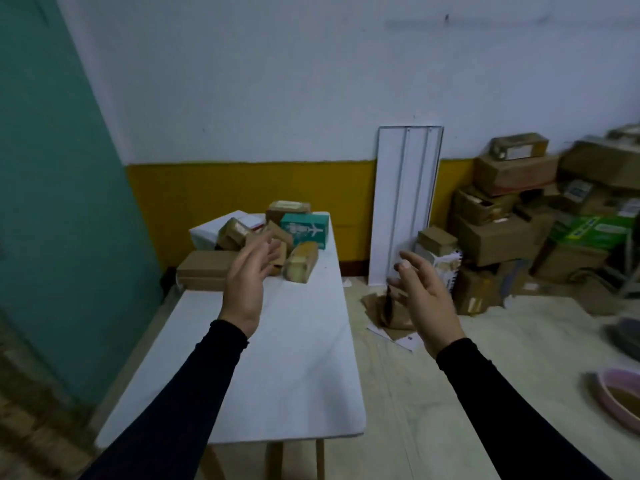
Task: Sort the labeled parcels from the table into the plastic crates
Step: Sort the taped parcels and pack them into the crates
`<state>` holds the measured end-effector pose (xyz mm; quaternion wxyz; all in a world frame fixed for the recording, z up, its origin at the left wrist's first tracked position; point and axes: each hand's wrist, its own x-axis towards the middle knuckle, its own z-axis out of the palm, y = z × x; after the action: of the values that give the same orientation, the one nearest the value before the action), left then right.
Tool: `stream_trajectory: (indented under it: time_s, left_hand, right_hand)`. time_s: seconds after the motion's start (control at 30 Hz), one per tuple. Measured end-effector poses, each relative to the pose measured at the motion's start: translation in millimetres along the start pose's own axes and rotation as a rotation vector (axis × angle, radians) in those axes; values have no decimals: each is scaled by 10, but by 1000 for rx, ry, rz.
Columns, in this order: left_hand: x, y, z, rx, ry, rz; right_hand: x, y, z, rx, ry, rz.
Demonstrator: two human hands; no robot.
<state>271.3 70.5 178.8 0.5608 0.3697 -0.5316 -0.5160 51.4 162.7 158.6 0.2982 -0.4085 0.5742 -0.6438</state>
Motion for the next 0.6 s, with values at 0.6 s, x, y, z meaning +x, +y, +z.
stream_trajectory:
  time_s: [0.6]
  left_hand:
    - [2239, -1257, 1286, 45, 504, -66]
  right_hand:
    - [3626, 1139, -18, -178, -530, 135]
